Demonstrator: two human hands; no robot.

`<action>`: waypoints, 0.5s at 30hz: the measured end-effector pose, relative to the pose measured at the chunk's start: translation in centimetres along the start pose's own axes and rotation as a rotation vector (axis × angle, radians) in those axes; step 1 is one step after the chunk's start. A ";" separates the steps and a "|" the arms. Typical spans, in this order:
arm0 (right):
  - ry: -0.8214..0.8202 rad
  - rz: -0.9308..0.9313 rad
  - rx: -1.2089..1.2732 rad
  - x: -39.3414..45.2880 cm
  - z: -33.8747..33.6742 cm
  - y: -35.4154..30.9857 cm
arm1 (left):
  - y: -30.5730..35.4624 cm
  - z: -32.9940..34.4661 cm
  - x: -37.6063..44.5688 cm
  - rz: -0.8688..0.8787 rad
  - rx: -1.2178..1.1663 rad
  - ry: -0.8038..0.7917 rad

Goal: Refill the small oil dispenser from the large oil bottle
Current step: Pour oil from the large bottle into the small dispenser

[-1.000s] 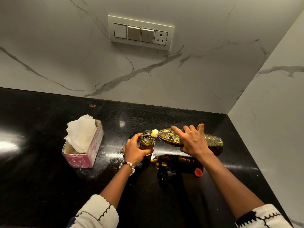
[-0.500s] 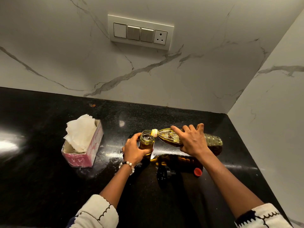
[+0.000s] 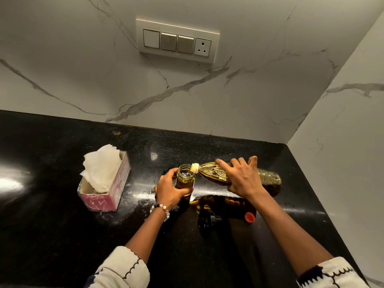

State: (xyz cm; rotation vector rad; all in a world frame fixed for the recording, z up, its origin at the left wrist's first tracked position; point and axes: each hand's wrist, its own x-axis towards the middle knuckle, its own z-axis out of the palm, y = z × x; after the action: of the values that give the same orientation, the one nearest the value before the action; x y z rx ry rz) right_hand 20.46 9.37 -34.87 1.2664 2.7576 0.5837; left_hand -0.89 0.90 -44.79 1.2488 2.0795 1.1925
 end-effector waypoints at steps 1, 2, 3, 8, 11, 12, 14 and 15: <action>-0.002 0.000 0.000 0.0 0.0 0.0 | 0.0 0.0 0.0 -0.002 0.004 -0.001; -0.002 0.000 0.000 0.0 -0.1 0.0 | 0.0 0.0 0.0 -0.005 0.006 -0.002; -0.001 0.001 0.002 0.0 -0.1 0.0 | 0.0 0.0 0.0 -0.007 0.006 -0.003; 0.000 0.005 0.009 -0.1 -0.2 -0.1 | 0.0 0.1 0.0 -0.011 0.007 0.000; 0.000 0.006 0.015 -0.1 -0.2 -0.1 | -0.2 0.1 0.1 -0.007 0.011 0.002; 0.001 0.006 0.018 -0.1 -0.2 -0.1 | -0.2 0.1 0.1 -0.007 0.011 0.002; 0.001 0.005 0.020 -0.1 -0.2 -0.1 | -0.2 0.1 0.1 -0.007 0.008 0.002; 0.000 0.004 0.019 -0.1 -0.2 -0.1 | -0.2 0.1 0.1 -0.006 0.006 0.003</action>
State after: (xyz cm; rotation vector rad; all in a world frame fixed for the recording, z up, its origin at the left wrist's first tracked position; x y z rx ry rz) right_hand 20.43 9.19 -34.74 1.2764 2.7678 0.5583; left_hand -0.95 0.98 -45.02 1.2436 2.0890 1.1872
